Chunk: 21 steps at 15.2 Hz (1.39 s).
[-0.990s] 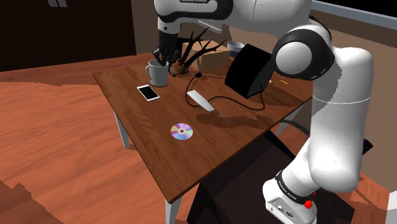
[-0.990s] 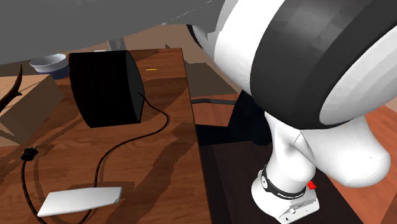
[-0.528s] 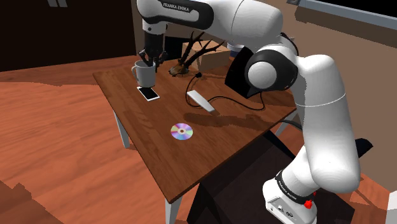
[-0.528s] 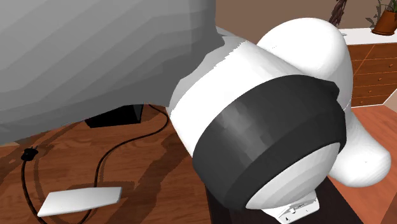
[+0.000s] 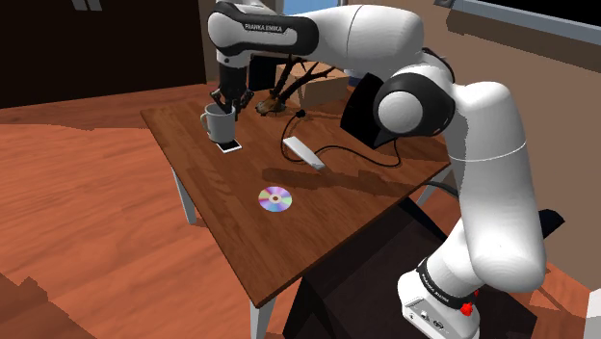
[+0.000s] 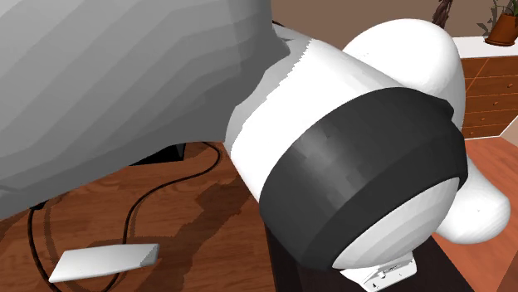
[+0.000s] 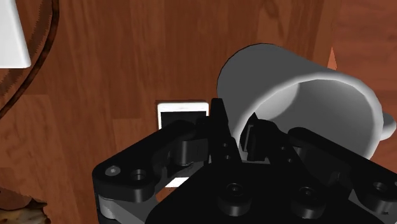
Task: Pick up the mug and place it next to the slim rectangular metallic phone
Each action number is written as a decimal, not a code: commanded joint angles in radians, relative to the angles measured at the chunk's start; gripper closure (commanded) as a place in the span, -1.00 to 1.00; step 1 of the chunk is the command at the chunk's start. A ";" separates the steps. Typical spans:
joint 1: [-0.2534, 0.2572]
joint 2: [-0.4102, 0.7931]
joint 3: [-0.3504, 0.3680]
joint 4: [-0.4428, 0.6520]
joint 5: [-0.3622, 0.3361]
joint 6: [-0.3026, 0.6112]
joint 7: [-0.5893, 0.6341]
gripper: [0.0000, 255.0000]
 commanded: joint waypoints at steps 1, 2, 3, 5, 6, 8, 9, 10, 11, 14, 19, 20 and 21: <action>0.000 0.000 0.000 -0.031 0.001 0.031 -0.003 1.00; 0.001 0.000 0.000 -0.044 0.001 0.045 -0.004 1.00; 0.001 0.001 0.000 -0.056 0.001 0.058 -0.005 1.00; 0.002 0.003 0.000 -0.080 0.002 0.083 -0.007 1.00; 0.002 0.004 0.000 -0.091 0.002 0.095 -0.008 1.00; 0.003 0.008 0.001 -0.111 0.003 0.120 -0.010 1.00; 0.003 0.010 0.001 -0.121 0.004 0.132 -0.011 1.00; 0.003 0.013 0.001 -0.130 0.004 0.143 -0.012 1.00; 0.003 0.016 0.001 -0.139 0.005 0.155 -0.013 1.00; 0.004 0.026 0.002 -0.162 0.006 0.188 -0.016 1.00; 0.004 0.051 0.004 -0.199 0.009 0.250 -0.021 1.00; 0.004 0.051 0.004 -0.199 0.009 0.250 -0.021 1.00; 0.004 0.051 0.004 -0.199 0.009 0.250 -0.021 1.00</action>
